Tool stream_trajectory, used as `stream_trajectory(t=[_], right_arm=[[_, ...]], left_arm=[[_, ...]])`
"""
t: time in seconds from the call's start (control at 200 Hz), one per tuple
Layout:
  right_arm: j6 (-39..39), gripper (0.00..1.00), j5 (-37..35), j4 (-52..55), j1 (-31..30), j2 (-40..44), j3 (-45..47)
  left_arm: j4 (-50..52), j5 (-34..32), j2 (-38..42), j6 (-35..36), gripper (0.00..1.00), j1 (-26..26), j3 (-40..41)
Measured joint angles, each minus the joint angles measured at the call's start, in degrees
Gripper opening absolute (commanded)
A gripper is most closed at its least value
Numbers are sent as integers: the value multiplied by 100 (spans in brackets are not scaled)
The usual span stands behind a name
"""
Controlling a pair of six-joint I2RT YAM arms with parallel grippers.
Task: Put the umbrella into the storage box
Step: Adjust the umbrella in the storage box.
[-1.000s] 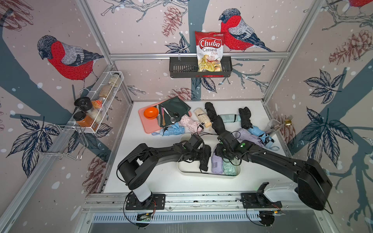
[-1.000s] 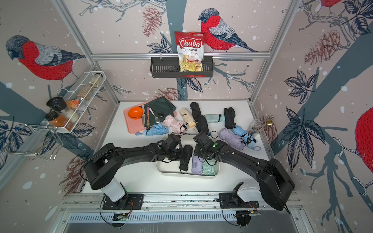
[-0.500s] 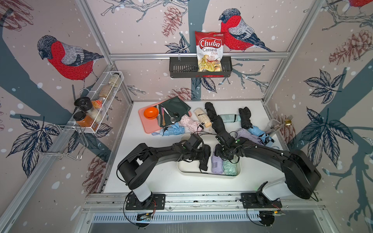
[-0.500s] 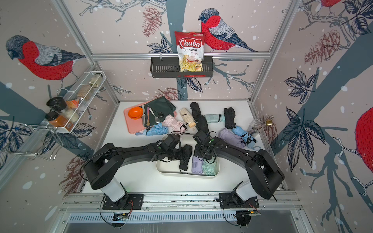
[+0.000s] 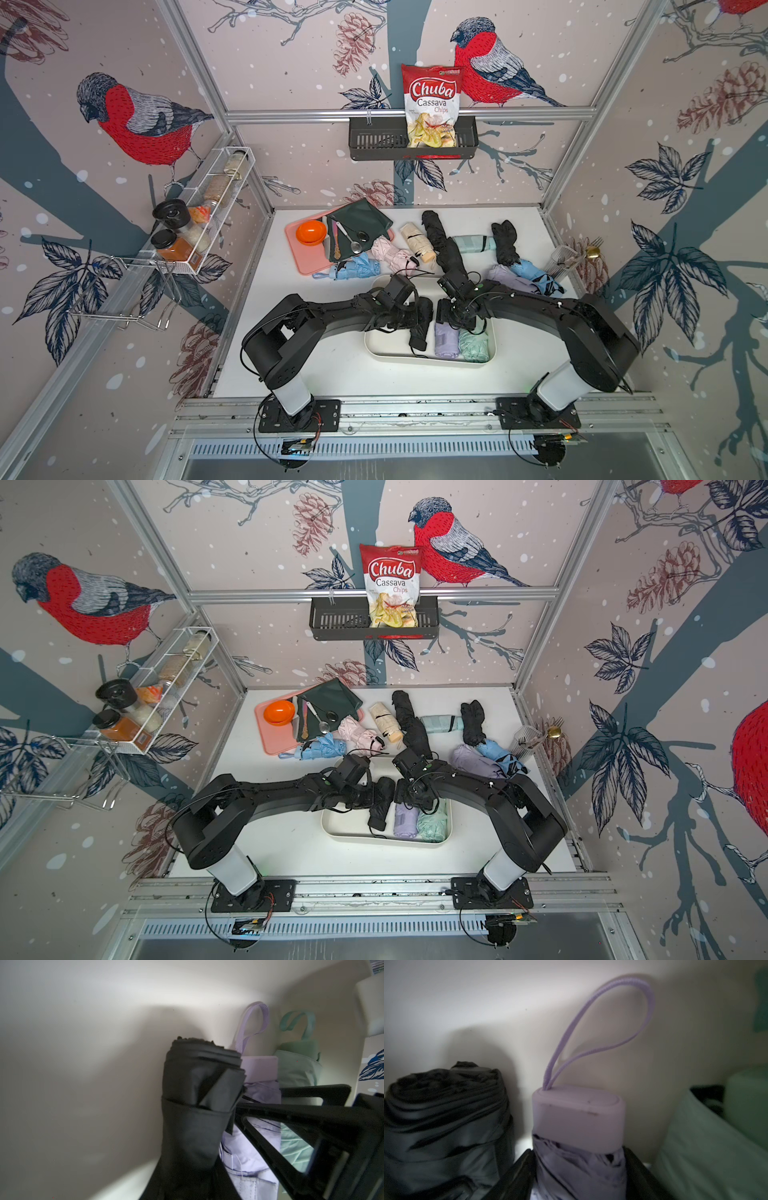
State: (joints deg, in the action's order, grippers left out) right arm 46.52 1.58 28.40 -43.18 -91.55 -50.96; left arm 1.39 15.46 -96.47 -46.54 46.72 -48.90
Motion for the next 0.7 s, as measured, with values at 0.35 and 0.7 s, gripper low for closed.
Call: stream_trajectory(t=[0.35, 0.7], right_arm=[[-74, 27, 33, 251, -55, 149, -227], [210, 18, -706, 894, -319, 402, -505]], left_arm=[[-17, 31, -44, 7, 0, -11, -46], [227, -55, -304, 114, 0, 184, -472]])
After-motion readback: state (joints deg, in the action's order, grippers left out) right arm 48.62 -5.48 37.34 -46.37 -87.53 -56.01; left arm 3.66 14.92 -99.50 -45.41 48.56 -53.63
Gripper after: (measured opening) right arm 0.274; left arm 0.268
